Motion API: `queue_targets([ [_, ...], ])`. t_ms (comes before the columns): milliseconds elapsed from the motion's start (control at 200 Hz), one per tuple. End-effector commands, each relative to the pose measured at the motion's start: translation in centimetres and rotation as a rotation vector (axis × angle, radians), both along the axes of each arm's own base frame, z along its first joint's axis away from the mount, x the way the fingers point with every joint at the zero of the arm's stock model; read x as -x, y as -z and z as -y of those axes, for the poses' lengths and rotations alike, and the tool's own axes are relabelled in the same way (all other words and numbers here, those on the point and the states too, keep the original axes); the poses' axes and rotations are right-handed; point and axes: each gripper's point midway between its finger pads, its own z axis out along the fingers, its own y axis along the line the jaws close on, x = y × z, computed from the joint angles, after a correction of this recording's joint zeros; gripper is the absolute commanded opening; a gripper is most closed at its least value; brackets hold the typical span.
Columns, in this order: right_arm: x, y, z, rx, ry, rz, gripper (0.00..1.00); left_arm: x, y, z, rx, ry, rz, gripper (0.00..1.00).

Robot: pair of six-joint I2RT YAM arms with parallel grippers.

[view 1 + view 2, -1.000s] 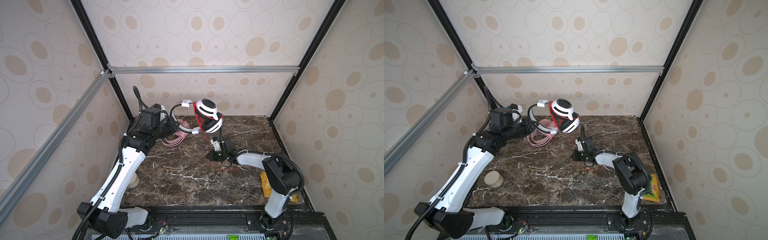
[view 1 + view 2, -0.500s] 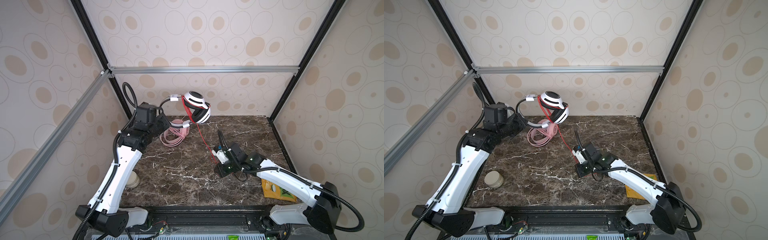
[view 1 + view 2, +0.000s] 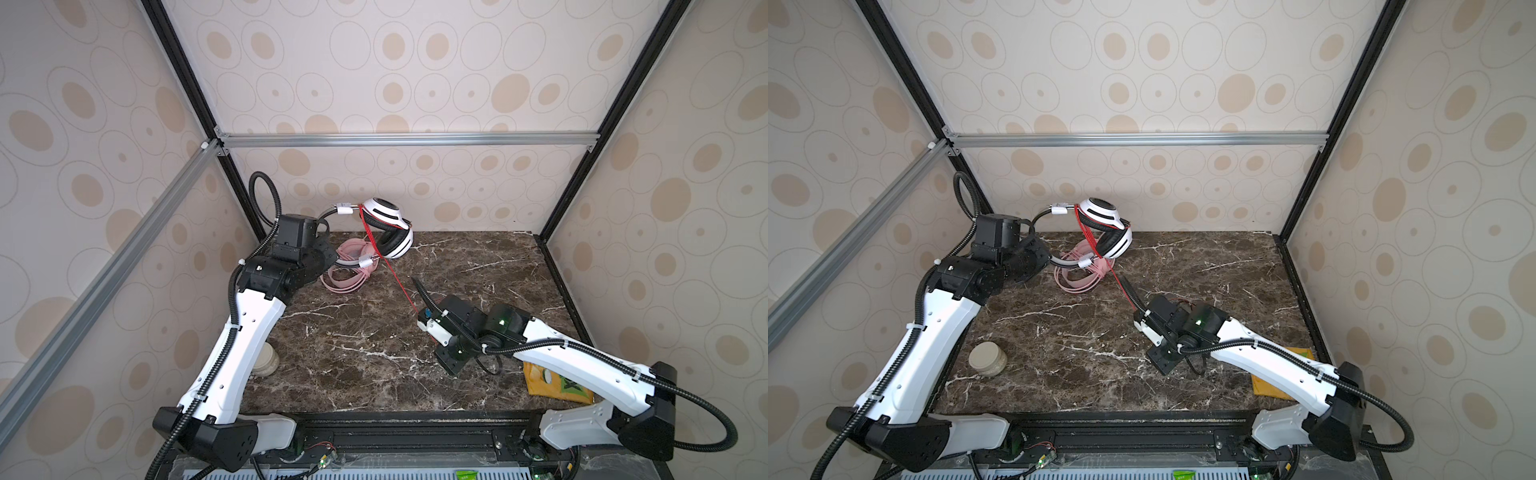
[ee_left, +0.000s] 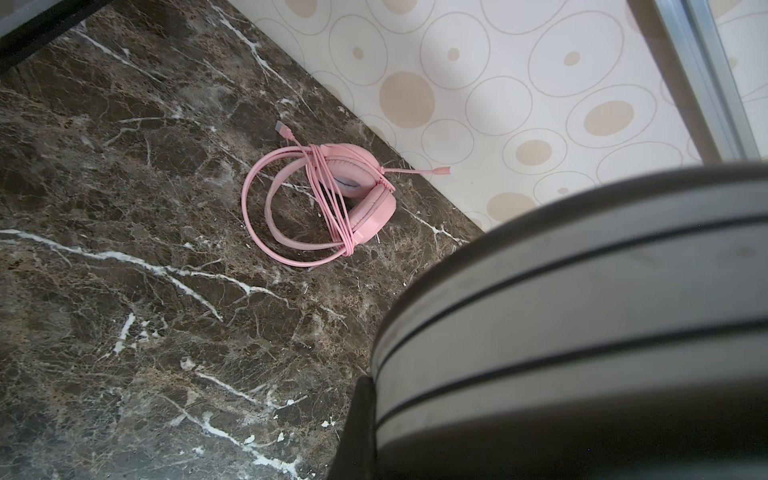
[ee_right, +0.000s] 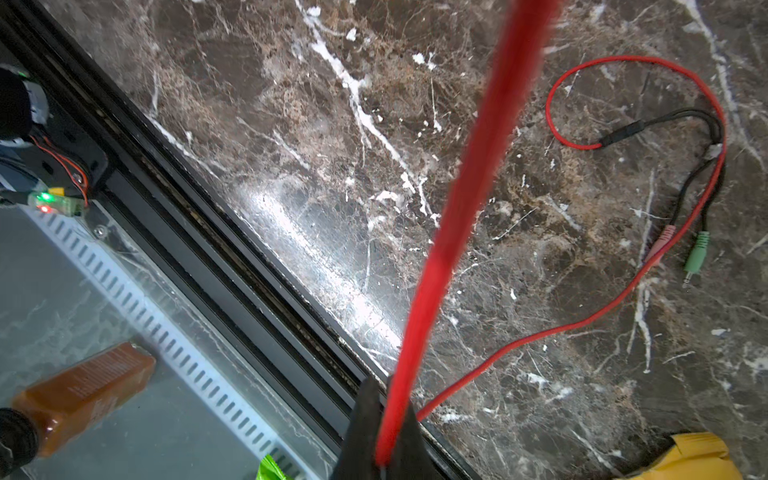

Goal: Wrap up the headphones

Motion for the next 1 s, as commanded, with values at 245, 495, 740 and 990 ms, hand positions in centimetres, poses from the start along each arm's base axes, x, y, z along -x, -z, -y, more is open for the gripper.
queue_targets([
  [245,-0.4,-8.1,0.3,0.094,-0.144,0.234,0.0,0.0,0.5,-2.9,-0.082,-0.142,-0.036,0.0],
  [495,-2.8,-17.3,1.4,0.133,-0.204,0.487,0.0,0.6,5.8,-0.4,-0.276,-0.033,-0.223,0.0],
  [740,-4.6,-21.3,2.3,0.165,-0.188,0.645,0.0,1.8,7.5,5.2,-0.57,0.186,-0.254,0.0],
  [990,-7.3,-22.3,4.2,0.18,-0.115,0.79,0.0,3.6,6.9,14.0,-0.692,0.592,-0.12,0.0],
])
